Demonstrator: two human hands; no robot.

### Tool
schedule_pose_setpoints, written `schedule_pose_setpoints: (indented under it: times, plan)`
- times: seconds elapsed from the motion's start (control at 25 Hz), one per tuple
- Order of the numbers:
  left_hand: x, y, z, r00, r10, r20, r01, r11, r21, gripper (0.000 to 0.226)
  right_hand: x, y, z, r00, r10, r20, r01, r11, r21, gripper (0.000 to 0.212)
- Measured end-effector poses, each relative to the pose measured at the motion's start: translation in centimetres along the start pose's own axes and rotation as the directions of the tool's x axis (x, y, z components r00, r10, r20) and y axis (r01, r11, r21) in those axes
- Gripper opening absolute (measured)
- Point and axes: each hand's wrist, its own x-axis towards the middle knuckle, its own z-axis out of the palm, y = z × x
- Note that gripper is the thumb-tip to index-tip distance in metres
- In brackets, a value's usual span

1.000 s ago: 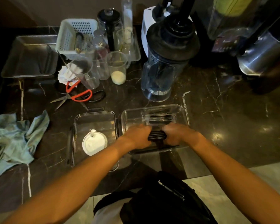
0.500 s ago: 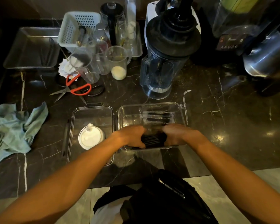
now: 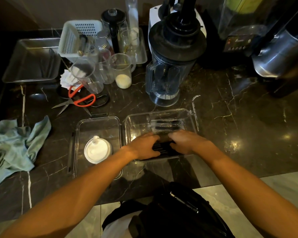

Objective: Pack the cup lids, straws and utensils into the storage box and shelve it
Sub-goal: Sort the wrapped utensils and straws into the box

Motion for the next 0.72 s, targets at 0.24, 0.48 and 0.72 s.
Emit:
schedule_pose_setpoints:
  times: [0.24, 0.48, 0.72]
  plan:
    - [0.0, 0.3, -0.1, 0.999, -0.031, -0.037, 0.032, 0.999, 0.027, 0.043, 0.3, -0.4, -0.2, 0.998, 0.028, -0.06, -0.029, 0.999, -0.02, 0.027]
    - [-1.2, 0.5, -1.0, 0.997, 0.012, -0.071, -0.008, 0.999, 0.051, 0.046, 0.5, -0.5, -0.3, 0.997, 0.02, -0.071, -0.023, 0.998, -0.05, 0.026]
    - [-4.2, -0.5, -4.4, 0.951, 0.047, -0.306, -0.069, 0.996, -0.062, 0.036, 0.8, -2.2, -2.6, 0.997, 0.055, -0.046, -0.059, 0.992, -0.108, 0.017]
